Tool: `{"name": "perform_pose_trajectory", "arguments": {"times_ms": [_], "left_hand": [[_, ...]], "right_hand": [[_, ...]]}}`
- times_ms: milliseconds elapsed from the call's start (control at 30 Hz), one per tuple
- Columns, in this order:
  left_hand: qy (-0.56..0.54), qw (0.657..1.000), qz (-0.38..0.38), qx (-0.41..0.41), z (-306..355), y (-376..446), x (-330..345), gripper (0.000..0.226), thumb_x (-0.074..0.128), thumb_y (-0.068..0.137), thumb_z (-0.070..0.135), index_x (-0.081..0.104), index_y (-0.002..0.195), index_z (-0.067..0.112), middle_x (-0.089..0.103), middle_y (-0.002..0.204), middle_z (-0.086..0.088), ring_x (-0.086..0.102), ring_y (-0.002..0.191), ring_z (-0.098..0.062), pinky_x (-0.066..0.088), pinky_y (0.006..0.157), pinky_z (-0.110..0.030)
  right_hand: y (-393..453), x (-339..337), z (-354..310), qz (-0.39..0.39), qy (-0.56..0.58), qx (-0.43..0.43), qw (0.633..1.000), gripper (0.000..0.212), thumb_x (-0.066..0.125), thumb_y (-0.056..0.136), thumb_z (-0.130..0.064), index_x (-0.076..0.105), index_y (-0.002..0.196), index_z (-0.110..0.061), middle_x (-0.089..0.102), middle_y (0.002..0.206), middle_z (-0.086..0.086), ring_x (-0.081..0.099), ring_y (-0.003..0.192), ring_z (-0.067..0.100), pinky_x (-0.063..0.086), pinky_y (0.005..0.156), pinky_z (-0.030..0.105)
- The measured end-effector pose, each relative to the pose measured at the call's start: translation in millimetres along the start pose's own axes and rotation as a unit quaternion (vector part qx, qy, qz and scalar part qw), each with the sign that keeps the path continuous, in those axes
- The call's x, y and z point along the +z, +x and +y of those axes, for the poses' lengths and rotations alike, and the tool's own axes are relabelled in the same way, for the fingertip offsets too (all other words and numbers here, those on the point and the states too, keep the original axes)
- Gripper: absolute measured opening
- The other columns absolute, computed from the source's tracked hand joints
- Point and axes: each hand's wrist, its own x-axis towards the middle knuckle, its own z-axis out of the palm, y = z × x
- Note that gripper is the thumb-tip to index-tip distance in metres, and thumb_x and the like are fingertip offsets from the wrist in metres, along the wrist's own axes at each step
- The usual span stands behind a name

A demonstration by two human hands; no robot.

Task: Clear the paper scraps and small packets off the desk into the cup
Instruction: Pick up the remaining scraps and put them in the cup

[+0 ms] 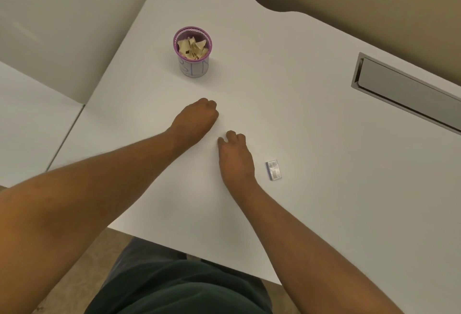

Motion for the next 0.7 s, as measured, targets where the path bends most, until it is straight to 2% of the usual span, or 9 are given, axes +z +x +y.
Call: {"name": "perform_pose_trajectory", "arguments": {"times_ms": [100,133,200,300,367,433,500,600,700], "left_hand": [[-0.009,1.0,0.019,0.003,1.1,-0.8,-5.8,0.023,0.073,0.069,-0.015,0.06,0.064,0.003,0.039,0.064,-0.008,0.042,0.058,-0.023,0.033,0.047,-0.03],[-0.011,1.0,0.016,0.006,1.7,-0.3,-7.8,0.022,0.071,0.072,-0.015,0.06,0.066,0.002,0.035,0.066,-0.007,0.039,0.06,-0.023,0.033,0.049,-0.031],[-0.021,1.0,0.001,0.005,2.2,2.0,-7.3,0.015,0.064,0.08,-0.013,0.062,0.073,0.0,0.04,0.07,-0.009,0.042,0.065,-0.026,0.038,0.054,-0.035],[-0.101,0.994,0.005,-0.043,-1.3,7.1,-4.0,0.012,0.057,0.088,-0.002,0.069,0.086,0.0,0.067,0.089,-0.016,0.061,0.081,-0.033,0.047,0.069,-0.041],[-0.179,0.979,0.027,-0.097,-3.4,6.6,-13.5,0.02,0.058,0.091,0.007,0.076,0.098,0.003,0.075,0.104,-0.016,0.067,0.095,-0.034,0.051,0.082,-0.039],[-0.239,0.956,0.069,-0.155,-4.9,3.2,-30.5,0.023,0.063,0.09,0.009,0.08,0.105,0.005,0.078,0.109,-0.013,0.07,0.102,-0.033,0.055,0.091,-0.038],[-0.274,0.932,0.127,-0.198,-10.9,0.7,-50.3,0.022,0.067,0.088,0.009,0.081,0.103,0.006,0.08,0.107,-0.011,0.072,0.1,-0.03,0.056,0.093,-0.038],[-0.31,0.897,0.212,-0.232,-30.6,3.0,-86.2,0.021,0.068,0.086,0.014,0.083,0.1,0.011,0.081,0.1,-0.01,0.074,0.091,-0.026,0.059,0.089,-0.035],[-0.313,0.88,0.233,-0.272,-57.3,18.3,-117.7,0.022,0.069,0.079,0.016,0.084,0.096,0.017,0.08,0.096,-0.008,0.073,0.088,-0.026,0.059,0.082,-0.035]], "right_hand": [[0.5,-1.1,-1.3,-0.002,-0.003,-0.008,1.0,0.03,0.072,0.058,0.021,0.062,0.069,-0.005,0.06,0.084,0.011,0.058,0.079,0.029,0.032,0.046,0.026],[0.7,-1.7,-1.3,0.002,-0.001,-0.009,1.0,0.033,0.073,0.052,0.024,0.061,0.064,-0.005,0.06,0.079,0.011,0.058,0.074,0.029,0.032,0.045,0.025],[1.4,-3.3,-0.8,0.007,-0.008,-0.019,1.0,0.036,0.072,0.047,0.026,0.059,0.059,-0.005,0.059,0.075,0.012,0.058,0.07,0.029,0.031,0.045,0.025],[6.1,-1.7,3.2,0.002,-0.002,-0.03,1.0,0.029,0.069,0.056,0.024,0.061,0.064,-0.003,0.06,0.079,0.013,0.058,0.075,0.031,0.034,0.051,0.028],[12.2,4.8,8.9,0.0,0.035,-0.016,0.999,0.019,0.062,0.071,0.016,0.068,0.076,-0.001,0.063,0.088,0.012,0.06,0.083,0.031,0.046,0.06,0.033],[16.5,9.2,12.3,-0.009,0.092,0.01,0.996,0.025,0.054,0.079,0.011,0.073,0.088,-0.002,0.067,0.097,0.011,0.062,0.091,0.029,0.053,0.074,0.038],[18.7,10.4,13.3,-0.014,0.134,0.046,0.99,0.025,0.054,0.081,0.008,0.075,0.092,-0.002,0.07,0.1,0.009,0.066,0.094,0.027,0.054,0.08,0.037],[17.1,12.2,15.6,-0.008,0.196,0.093,0.976,0.024,0.055,0.084,0.001,0.076,0.091,-0.008,0.073,0.099,0.003,0.068,0.092,0.021,0.054,0.076,0.03],[11.5,8.5,13.9,0.022,0.24,0.098,0.965,0.026,0.057,0.084,0.001,0.078,0.092,-0.013,0.075,0.1,0.0,0.069,0.094,0.017,0.05,0.075,0.024]]}}
